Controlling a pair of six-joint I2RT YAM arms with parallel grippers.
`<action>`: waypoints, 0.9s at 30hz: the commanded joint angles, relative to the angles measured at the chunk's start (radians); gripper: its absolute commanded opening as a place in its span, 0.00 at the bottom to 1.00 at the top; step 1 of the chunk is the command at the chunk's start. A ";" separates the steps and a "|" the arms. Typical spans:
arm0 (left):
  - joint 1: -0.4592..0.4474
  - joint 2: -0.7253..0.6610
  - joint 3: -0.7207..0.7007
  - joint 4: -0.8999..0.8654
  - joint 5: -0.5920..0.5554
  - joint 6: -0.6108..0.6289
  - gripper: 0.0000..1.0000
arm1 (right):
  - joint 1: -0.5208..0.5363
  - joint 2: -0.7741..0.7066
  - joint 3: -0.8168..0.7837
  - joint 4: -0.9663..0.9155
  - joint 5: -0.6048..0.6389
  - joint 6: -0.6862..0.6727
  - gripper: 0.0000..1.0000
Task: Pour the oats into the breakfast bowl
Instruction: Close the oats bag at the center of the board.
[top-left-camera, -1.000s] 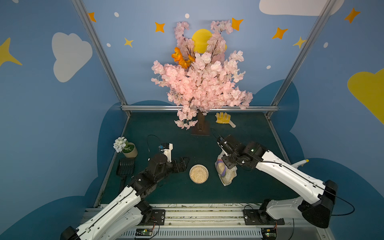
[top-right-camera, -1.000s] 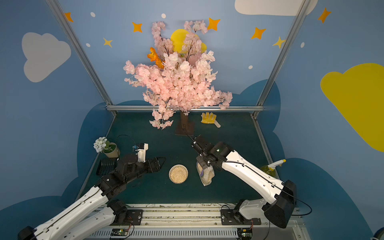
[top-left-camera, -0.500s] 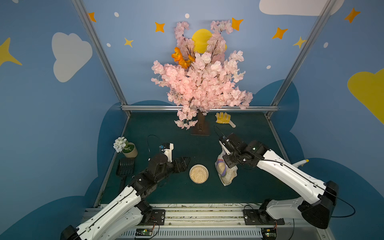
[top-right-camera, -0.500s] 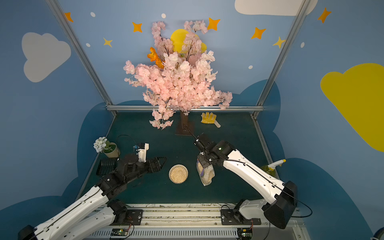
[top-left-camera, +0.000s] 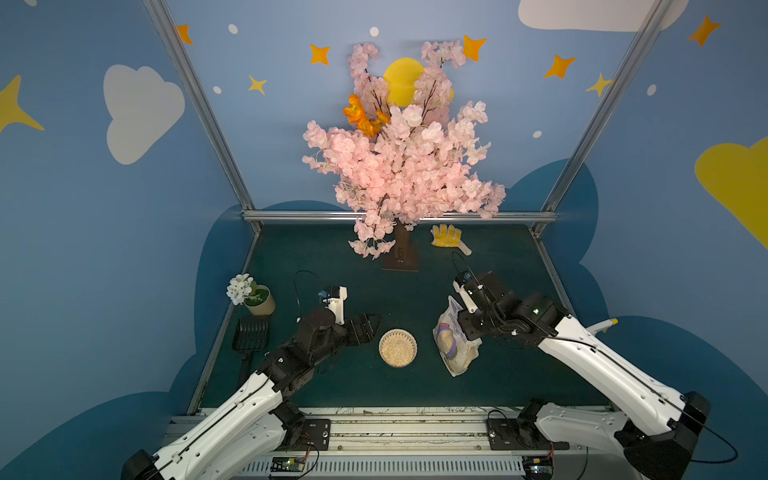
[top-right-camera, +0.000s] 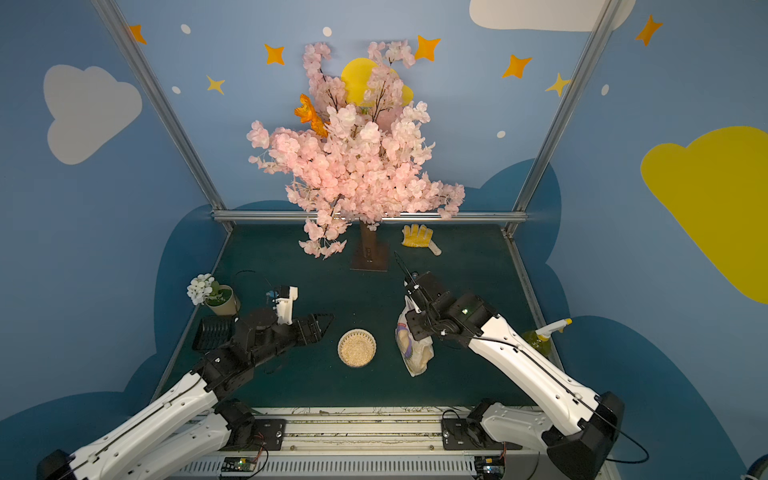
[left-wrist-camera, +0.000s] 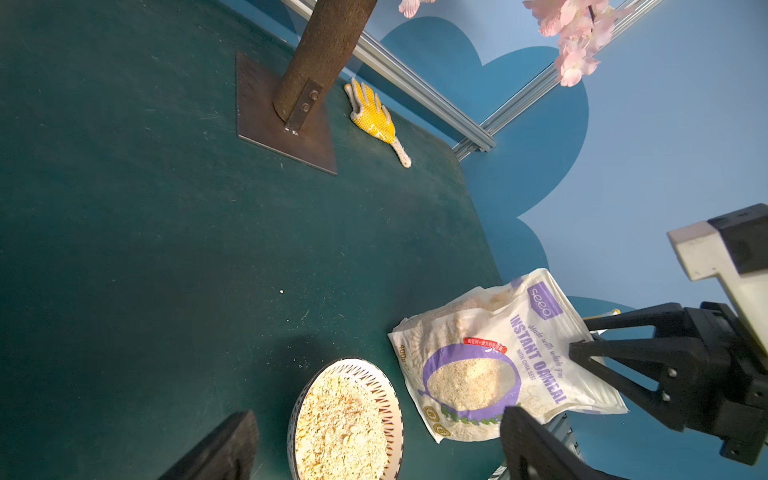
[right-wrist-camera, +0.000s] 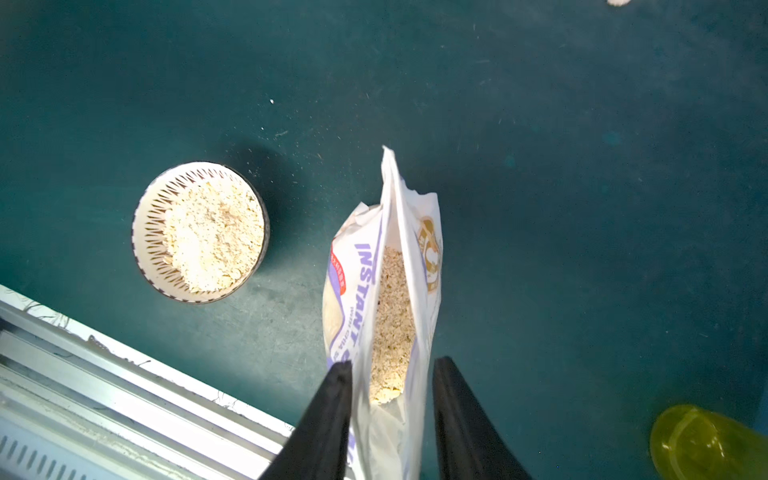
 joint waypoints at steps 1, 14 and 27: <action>-0.004 0.004 -0.004 0.029 0.007 -0.002 0.95 | -0.001 -0.034 -0.028 -0.005 -0.018 0.022 0.37; -0.010 0.014 0.002 0.039 0.011 -0.004 0.95 | 0.009 -0.058 -0.071 -0.020 -0.030 0.035 0.00; -0.014 0.024 -0.005 0.048 0.005 -0.010 0.94 | 0.032 -0.021 -0.039 -0.075 0.054 0.089 0.38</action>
